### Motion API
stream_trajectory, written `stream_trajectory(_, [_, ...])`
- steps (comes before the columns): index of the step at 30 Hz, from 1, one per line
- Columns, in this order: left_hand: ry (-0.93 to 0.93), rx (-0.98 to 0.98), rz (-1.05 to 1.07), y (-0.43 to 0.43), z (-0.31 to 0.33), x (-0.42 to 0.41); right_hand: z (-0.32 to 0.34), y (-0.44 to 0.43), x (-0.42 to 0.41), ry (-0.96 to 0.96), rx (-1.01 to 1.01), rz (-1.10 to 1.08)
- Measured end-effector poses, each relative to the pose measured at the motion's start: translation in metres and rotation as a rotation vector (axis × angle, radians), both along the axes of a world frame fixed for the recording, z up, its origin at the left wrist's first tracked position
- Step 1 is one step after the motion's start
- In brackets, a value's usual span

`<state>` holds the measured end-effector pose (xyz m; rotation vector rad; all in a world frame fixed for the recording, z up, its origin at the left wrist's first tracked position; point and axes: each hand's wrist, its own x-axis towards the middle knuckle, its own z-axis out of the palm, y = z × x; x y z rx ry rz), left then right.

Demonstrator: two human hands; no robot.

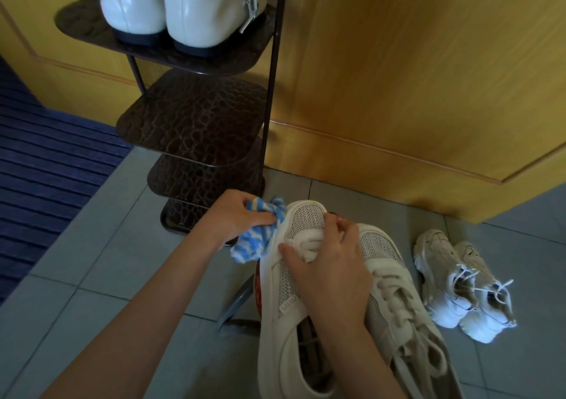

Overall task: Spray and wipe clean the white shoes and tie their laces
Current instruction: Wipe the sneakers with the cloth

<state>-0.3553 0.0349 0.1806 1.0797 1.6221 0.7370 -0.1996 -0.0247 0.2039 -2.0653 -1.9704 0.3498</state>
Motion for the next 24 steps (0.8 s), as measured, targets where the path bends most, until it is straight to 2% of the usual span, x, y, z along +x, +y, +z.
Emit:
stream_trajectory(16, [0.184,0.003,-0.161,0.051,0.016,0.015,0.002,0.000,0.000,-0.008,-0.027,-0.008])
stream_trajectory(21, [0.128,0.046,-0.075,0.028,0.011,0.009,0.003,0.000,-0.001,-0.006,-0.043,-0.009])
stream_trajectory(24, [0.001,0.099,0.103,0.011,0.014,0.005,0.012,0.002,0.002,0.015,-0.095,0.037])
